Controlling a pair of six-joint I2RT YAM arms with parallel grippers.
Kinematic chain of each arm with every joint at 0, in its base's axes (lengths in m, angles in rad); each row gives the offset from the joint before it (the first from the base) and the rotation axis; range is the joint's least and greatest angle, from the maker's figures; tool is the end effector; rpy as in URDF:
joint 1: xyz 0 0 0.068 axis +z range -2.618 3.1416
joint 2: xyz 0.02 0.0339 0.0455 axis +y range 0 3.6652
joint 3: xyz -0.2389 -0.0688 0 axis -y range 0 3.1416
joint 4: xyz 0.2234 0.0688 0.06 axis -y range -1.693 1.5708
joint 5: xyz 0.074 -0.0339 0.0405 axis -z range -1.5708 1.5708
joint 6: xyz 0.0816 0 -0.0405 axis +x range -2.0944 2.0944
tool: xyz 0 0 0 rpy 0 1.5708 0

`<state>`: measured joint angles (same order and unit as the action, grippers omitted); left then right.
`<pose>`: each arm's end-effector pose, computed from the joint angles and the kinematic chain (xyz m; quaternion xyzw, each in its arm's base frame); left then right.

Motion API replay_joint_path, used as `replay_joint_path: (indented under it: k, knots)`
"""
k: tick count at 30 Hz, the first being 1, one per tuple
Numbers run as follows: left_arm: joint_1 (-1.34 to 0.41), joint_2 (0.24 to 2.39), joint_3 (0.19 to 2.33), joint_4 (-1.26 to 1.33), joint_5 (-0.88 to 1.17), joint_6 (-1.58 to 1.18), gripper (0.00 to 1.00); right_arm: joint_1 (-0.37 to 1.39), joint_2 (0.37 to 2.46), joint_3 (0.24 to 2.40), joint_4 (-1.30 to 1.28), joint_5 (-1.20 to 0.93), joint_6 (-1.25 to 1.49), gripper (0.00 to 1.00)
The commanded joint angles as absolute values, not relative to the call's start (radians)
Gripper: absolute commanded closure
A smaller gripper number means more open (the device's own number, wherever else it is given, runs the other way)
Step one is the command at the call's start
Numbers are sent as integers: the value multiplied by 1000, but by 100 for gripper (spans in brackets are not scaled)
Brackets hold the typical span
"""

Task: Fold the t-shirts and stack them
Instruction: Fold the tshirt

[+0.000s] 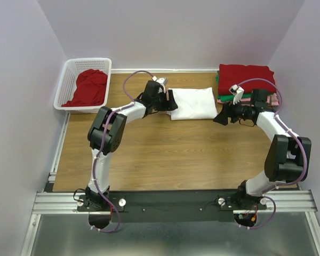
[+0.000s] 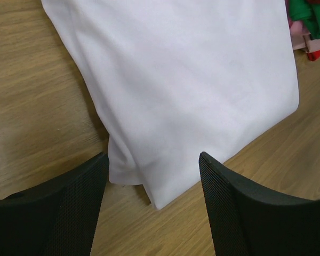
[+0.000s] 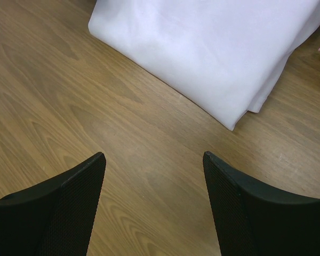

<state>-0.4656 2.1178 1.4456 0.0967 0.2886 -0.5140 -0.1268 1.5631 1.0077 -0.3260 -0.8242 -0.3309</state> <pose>0.4222 -0.2381 0.1425 0.0476 0.8710 -0.3337 0.3574 0.3269 0.0187 0.1857 -0.2225 0.8441 0.2969 0.3871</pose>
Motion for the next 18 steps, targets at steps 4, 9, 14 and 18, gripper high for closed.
replay_joint_path:
  k: [4,9,14,18]
  knots:
    - [-488,2158,1483,58,256,-528,24,-138,1539,991,-319,-856,-342,20]
    - [-494,2161,1480,48,253,-522,24,-141,1539,991,-319,-859,-342,20]
    - [-500,2161,1471,48,255,-525,24,-146,1537,991,-319,-862,-342,20]
    - [-506,2163,1470,48,256,-529,24,-147,1537,991,-319,-864,-342,20]
